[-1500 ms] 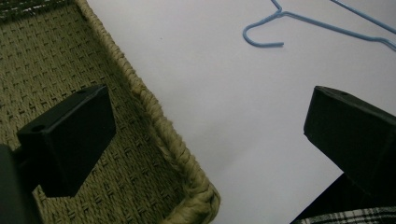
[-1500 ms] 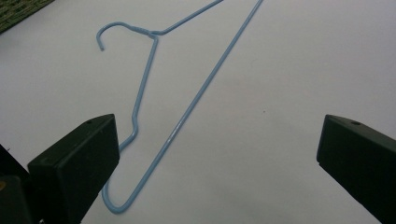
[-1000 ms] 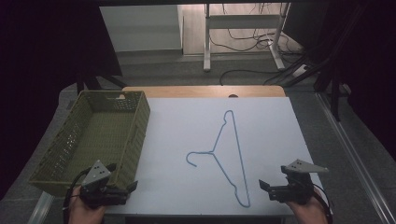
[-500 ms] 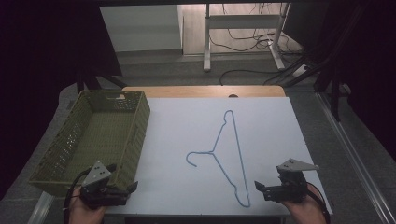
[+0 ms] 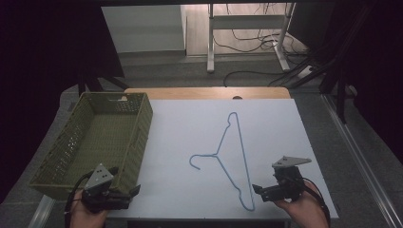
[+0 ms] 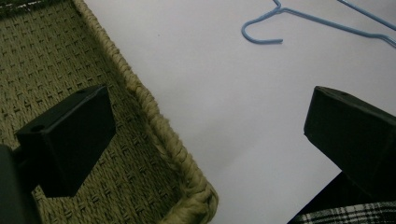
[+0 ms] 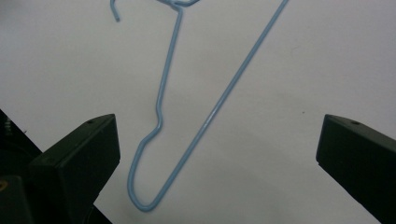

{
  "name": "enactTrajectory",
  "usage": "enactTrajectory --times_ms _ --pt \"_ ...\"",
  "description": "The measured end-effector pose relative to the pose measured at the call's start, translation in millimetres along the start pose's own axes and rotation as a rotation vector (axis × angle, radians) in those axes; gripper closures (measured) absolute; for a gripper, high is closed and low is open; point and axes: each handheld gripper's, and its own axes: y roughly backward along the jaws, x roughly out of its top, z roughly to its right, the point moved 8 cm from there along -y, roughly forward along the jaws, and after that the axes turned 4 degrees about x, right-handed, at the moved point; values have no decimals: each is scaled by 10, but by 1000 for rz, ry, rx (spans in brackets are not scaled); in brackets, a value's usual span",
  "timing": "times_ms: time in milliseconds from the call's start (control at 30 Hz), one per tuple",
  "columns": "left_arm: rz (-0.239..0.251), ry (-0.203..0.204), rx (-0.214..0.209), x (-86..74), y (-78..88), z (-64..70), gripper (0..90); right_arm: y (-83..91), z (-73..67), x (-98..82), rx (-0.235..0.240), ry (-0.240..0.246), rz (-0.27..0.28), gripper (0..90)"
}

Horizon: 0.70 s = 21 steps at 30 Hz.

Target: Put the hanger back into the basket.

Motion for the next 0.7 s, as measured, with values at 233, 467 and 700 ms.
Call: enactTrajectory --times_ms 233,467,700 --pt "-3 0 3 0 -6 -1 23 -89 -52 139 10 15 -50 31" --pt "-1 -1 3 5 -9 -3 23 -199 -97 263 15 10 -83 120" --pt "-2 -2 4 8 -9 -6 24 -335 -158 401 0 36 -94 224"
